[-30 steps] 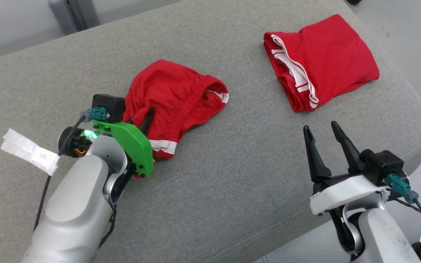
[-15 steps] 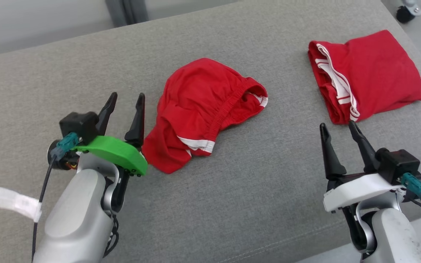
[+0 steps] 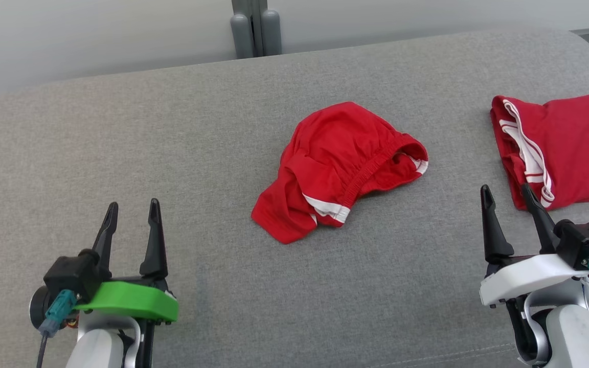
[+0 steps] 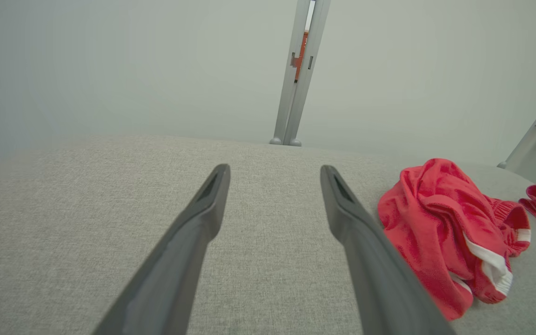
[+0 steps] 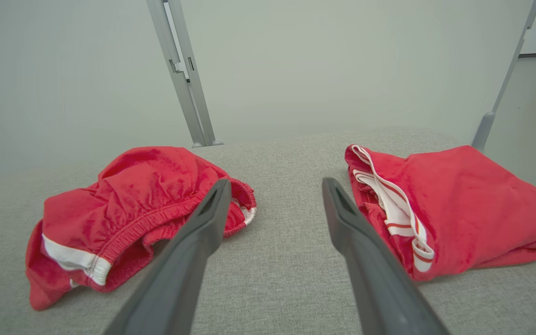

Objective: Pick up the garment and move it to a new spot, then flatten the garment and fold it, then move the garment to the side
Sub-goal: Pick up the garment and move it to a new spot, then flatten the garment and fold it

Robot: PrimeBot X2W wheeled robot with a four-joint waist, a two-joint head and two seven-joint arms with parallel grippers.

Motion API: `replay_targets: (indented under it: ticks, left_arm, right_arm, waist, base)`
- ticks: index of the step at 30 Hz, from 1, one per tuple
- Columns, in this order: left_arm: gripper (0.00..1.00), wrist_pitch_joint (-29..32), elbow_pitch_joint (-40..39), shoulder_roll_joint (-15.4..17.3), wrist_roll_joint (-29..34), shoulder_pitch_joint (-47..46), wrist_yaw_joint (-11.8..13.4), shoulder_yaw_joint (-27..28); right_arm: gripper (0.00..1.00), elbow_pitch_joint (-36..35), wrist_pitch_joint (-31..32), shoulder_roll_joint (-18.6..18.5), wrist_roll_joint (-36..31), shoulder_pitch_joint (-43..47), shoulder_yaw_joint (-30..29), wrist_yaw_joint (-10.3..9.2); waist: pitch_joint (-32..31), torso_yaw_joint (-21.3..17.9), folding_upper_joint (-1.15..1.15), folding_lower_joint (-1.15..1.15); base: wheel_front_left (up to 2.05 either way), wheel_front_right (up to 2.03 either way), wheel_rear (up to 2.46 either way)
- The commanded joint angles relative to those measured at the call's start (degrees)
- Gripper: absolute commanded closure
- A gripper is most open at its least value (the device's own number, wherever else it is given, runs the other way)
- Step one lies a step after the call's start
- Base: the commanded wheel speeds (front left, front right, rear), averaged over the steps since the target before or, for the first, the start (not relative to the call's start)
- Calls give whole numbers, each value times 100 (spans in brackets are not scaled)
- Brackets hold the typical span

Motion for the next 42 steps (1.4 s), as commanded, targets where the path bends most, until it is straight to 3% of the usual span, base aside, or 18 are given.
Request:
replay_targets:
  ticks: [1,9,16,32,36,42]
  left_arm:
    - [0,-13,-75,-22,150,204,-64,78]
    - [0,-14,-433,-238,534,715,-391,620]
    - [0,-14,-385,-389,698,806,-590,705]
    - [0,-14,-278,-514,790,802,-677,796]
    - [0,-14,-162,-529,785,715,-684,502]
    - [0,366,301,-354,284,52,-684,-1305]
  right_arm:
    - [0,38,-7,-31,-21,82,-18,-6]
    - [0,277,-72,-51,35,195,32,-6]
    - [0,362,-120,-27,62,221,27,-6]
    - [0,302,-161,-85,28,113,107,-6]
    - [0,205,-103,-95,14,85,133,-6]
    - [0,126,-7,-138,37,-39,251,-7]
  waist:
    - [-177,172,0,0]
    - [-288,219,0,0]
    - [-304,191,0,0]
    - [-328,231,0,0]
    - [-351,218,0,0]
    - [-215,-22,0,0]
  base:
    - [0,0,0]
    - [0,0,0]
    - [0,0,0]
    - [0,0,0]
    - [0,0,0]
    - [0,0,0]
